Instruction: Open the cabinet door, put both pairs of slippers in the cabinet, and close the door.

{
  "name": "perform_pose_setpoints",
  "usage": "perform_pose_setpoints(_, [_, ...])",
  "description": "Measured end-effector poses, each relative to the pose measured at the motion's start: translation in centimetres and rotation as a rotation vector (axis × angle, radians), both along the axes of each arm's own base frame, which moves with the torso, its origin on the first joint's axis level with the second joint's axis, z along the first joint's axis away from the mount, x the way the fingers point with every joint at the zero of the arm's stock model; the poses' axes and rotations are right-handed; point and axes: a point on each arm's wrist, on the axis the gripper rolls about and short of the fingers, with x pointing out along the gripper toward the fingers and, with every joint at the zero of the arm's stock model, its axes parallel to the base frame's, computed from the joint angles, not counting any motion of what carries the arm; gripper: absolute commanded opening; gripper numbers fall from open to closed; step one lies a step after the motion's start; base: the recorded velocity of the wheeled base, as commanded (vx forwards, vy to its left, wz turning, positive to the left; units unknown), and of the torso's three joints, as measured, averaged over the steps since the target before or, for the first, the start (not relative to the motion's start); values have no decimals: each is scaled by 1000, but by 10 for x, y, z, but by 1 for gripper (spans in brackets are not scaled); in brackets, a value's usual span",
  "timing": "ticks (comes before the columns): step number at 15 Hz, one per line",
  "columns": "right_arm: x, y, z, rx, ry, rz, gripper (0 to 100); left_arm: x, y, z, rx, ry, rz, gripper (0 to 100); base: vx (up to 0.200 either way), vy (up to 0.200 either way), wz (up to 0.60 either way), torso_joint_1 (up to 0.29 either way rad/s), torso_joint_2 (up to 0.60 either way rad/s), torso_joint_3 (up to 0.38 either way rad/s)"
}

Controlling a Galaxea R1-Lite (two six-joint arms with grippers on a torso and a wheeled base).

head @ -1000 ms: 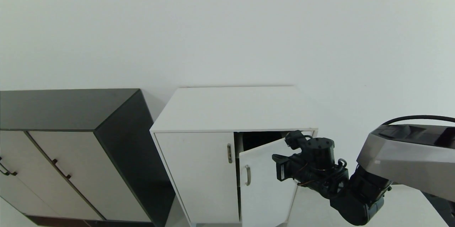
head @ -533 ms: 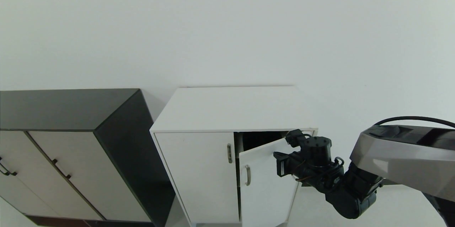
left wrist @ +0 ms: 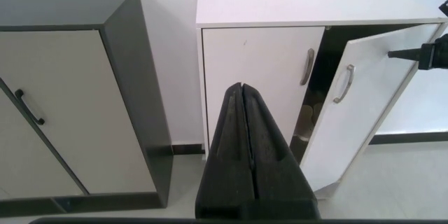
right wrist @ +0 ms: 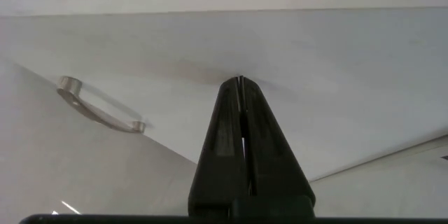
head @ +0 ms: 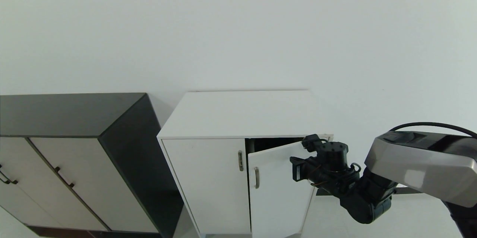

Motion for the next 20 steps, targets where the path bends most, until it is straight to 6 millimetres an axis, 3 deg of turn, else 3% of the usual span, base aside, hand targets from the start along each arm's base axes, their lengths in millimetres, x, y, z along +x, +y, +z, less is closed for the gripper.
perform_pose_setpoints(20, [31, -17, -14, 7, -17, -71, 0, 0, 0, 0, 0, 1, 0, 0, 0, 0, 0, 0, 0, 0])
